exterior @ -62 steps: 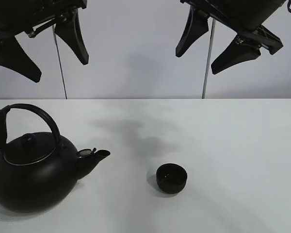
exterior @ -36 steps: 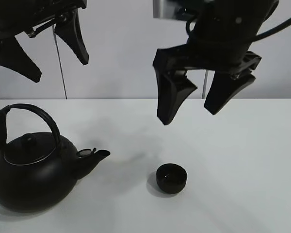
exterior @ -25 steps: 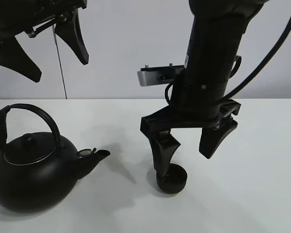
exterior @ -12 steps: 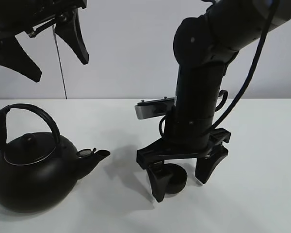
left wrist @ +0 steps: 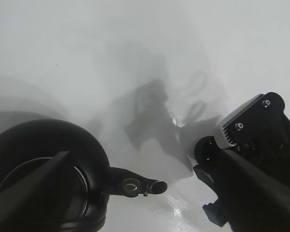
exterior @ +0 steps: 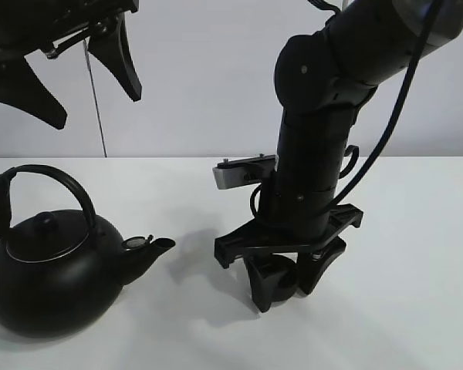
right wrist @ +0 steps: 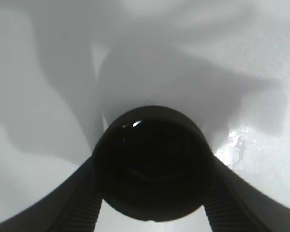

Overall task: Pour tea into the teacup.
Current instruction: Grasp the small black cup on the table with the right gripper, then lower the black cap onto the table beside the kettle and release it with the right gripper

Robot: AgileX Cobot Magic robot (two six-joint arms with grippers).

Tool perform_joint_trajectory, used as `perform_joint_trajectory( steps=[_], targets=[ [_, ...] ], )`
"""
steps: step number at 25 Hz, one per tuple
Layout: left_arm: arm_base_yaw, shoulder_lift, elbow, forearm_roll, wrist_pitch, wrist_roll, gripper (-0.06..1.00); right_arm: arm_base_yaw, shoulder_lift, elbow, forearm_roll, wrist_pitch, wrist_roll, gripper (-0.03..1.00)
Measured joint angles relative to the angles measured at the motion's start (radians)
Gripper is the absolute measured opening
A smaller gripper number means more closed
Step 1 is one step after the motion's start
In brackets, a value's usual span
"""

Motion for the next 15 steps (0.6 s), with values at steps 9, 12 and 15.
perform_joint_trajectory(
  steps=[9, 12, 15],
  targets=[
    [0.0, 0.0, 0.0, 0.0, 0.0, 0.0, 0.58, 0.0, -0.068, -0.005, 0.031, -0.01, 0.012, 0.4],
    [0.0, 0.0, 0.0, 0.0, 0.0, 0.0, 0.58, 0.0, -0.068, -0.009, 0.053, -0.02, 0.023, 0.4],
    [0.0, 0.0, 0.0, 0.0, 0.0, 0.0, 0.58, 0.015, -0.068, -0.01, 0.056, -0.038, 0.023, 0.4]
  ],
)
